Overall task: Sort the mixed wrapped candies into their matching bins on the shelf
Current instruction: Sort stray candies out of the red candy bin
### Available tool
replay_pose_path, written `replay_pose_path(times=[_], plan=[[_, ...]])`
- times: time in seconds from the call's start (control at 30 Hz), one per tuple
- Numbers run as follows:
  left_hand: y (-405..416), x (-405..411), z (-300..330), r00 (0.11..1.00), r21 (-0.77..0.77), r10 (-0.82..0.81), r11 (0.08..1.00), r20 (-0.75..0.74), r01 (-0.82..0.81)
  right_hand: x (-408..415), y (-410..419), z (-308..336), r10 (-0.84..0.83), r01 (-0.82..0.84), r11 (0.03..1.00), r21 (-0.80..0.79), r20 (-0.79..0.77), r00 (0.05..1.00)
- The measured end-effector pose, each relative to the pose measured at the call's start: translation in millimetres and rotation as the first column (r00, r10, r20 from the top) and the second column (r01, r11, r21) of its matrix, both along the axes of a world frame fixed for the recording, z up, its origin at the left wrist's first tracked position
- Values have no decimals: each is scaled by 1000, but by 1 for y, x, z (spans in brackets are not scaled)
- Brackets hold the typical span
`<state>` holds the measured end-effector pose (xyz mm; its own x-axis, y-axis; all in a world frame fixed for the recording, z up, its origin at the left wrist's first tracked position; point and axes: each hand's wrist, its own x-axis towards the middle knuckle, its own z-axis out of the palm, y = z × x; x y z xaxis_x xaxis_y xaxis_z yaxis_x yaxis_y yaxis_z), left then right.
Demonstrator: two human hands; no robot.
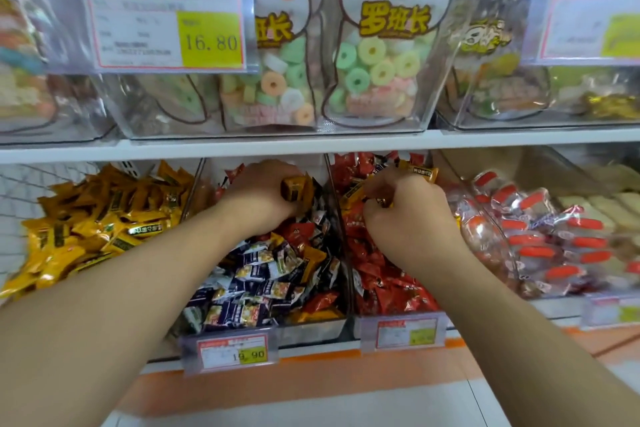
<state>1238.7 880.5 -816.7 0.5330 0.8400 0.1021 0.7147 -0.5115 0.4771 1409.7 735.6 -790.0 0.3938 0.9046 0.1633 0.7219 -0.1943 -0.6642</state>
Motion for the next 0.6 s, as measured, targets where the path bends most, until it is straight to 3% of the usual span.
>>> replay_pose_path(times=[0.2,0.43,0.6], plan=[[-15,-14,4,993,62,87,994,83,-92,-7,0,2,16,-16,1000,13,-10,1000],[-34,-35,11,973,5,161,986,166,-164,-20,2,7,59,-59,998,-11,-5,998],[-64,-57,33,871,-171,192,977,452,-127,-41,8,8,245,-243,969,-34,140,959]])
